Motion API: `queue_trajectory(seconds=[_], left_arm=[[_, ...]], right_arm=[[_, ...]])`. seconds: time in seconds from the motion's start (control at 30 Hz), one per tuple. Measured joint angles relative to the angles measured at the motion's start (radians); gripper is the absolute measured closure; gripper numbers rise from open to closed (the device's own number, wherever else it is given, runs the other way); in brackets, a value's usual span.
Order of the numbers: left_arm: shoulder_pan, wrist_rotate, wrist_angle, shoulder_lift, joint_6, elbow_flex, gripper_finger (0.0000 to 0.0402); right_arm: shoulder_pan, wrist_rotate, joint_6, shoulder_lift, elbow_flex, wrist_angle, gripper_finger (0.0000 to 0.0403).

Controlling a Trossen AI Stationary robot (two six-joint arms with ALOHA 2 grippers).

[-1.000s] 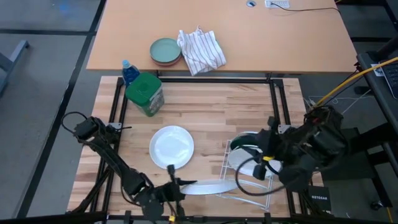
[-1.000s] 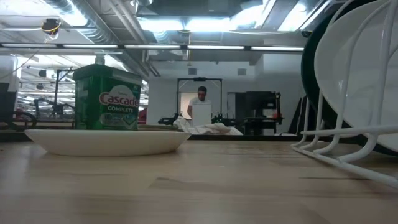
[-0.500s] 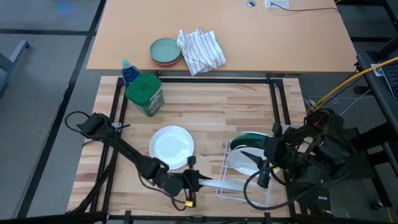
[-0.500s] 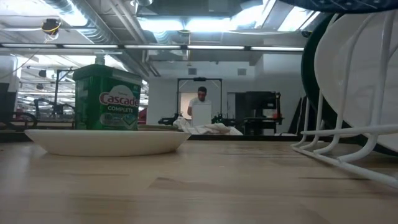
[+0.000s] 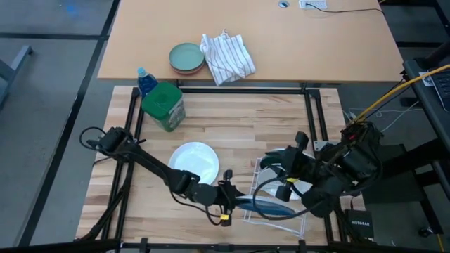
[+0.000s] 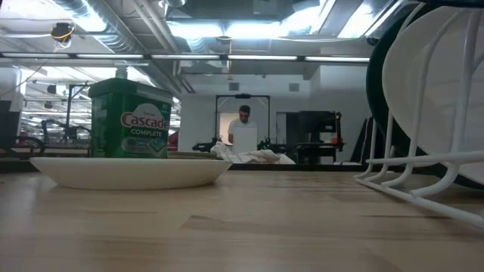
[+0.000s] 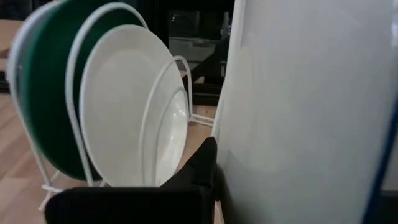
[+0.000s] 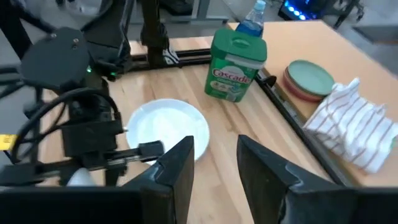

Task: Sort dishes
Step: Put the bottom right white plate on the dish rack

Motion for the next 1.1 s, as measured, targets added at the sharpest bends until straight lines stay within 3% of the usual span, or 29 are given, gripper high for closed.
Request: queue_trajectory(seconds=[0.27, 0.63, 0.9, 1.1], left_arm=[[0.001, 0.026, 0.065, 0.045, -0.01, 0.0, 0.0374], [0.019, 0.063, 0.159, 0.135, 0.003, 0.018, 0.0374], [0.042, 0.114, 0.158, 0.228, 0.079, 0.14, 0.0374], [0.044, 0.118, 0.14, 0.287, 0.103, 0.198, 0.0374]], right_arm=[[-0.076, -0.027, -0.151, 0.0, 0.0, -0.001, 0.0276], [-0.214, -0.21, -0.238, 0.0, 0.0, 0.075, 0.0276], [-0.314, -0.517, -0.572, 0.0, 0.0, 0.379, 0.0276], [-0.379, -0.704, -0.72, 0.0, -0.004, 0.445, 0.0276]])
